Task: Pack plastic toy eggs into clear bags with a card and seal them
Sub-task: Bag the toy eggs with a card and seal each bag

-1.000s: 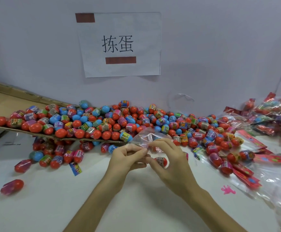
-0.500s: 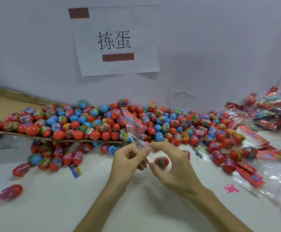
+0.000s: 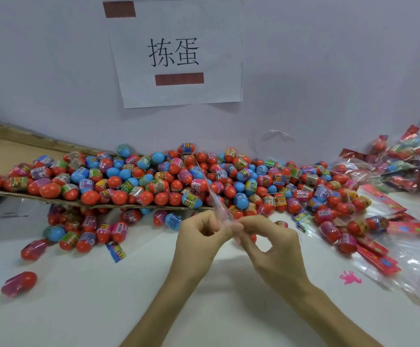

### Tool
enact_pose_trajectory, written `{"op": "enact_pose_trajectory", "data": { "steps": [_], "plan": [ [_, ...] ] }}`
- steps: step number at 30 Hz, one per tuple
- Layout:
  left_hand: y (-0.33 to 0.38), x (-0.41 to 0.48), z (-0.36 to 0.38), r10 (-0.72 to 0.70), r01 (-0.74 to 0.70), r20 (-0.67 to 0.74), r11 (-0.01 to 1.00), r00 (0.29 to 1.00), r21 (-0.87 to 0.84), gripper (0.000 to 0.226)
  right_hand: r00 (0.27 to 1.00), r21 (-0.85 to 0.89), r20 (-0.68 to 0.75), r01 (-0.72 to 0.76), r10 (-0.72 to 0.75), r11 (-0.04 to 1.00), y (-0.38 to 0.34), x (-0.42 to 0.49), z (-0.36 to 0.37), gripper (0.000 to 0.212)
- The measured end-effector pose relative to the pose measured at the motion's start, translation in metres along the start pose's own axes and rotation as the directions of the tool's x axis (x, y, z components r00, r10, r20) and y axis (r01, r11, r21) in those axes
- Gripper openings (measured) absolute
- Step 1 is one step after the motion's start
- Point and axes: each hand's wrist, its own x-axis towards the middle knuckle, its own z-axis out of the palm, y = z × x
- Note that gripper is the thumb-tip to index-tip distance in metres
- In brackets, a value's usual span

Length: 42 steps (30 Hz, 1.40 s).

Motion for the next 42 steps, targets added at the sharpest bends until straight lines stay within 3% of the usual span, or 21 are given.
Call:
{"op": "enact_pose_trajectory", "data": {
  "steps": [4,8,12,17,19,21,23,27,30,33,36,42],
  "plan": [
    [0.002,-0.002,0.002,0.0,-0.001,0.031,1.0,1.0,0.031,0.045,0.995,0.018,-0.038,-0.096,0.097,0.995,-0.003,-0.003,0.0,0.001],
    [0.008,-0.002,0.001,-0.029,0.028,0.026,0.998,0.999,0.065,0.051,0.975,0.158,-0.087,-0.188,0.203,0.969,-0.008,-0.002,-0.001,0.006],
    [0.006,0.0,-0.003,0.023,-0.002,-0.121,0.984,0.992,0.176,0.048,0.961,0.263,-0.061,-0.244,0.268,0.934,-0.01,0.0,0.0,0.01],
    [0.006,-0.003,0.0,0.162,-0.066,-0.259,0.936,0.952,0.345,0.034,0.972,0.168,-0.084,-0.203,0.22,0.965,-0.013,0.0,0.003,0.018],
    [0.008,-0.005,-0.002,0.34,-0.195,-0.242,0.858,0.909,0.475,0.033,0.966,0.097,-0.122,-0.219,0.23,0.971,-0.011,0.002,0.0,0.014],
    [0.009,-0.006,-0.004,0.558,-0.375,-0.131,0.695,0.819,0.614,0.04,0.955,0.073,-0.122,-0.263,0.27,0.962,-0.006,0.004,-0.002,0.015],
    [0.009,-0.007,-0.004,0.69,-0.512,0.001,0.536,0.723,0.671,0.047,0.951,0.1,-0.076,-0.293,0.301,0.951,-0.005,0.004,-0.002,0.019],
    [0.011,-0.013,0.0,0.794,-0.586,0.119,0.328,0.596,0.741,0.021,0.954,0.127,-0.041,-0.29,0.297,0.949,-0.008,0.004,0.0,0.028],
    [0.012,-0.014,0.005,0.819,-0.598,0.149,0.266,0.554,0.756,0.044,0.949,0.136,-0.021,-0.308,0.313,0.942,-0.007,0.007,-0.002,0.033],
    [0.014,-0.01,0.001,0.778,-0.606,0.233,0.227,0.584,0.762,0.033,0.946,0.237,0.039,-0.321,0.322,0.917,-0.006,0.01,-0.005,0.027],
    [0.014,-0.006,-0.005,0.659,-0.55,0.26,0.28,0.706,0.787,0.045,0.949,0.25,0.091,-0.315,0.302,0.915,-0.006,0.011,-0.007,0.023],
    [0.015,-0.005,-0.01,0.522,-0.399,0.16,0.385,0.838,0.832,0.054,0.947,0.153,0.125,-0.312,0.295,0.938,0.0,0.015,-0.012,0.013]
  ]
}}
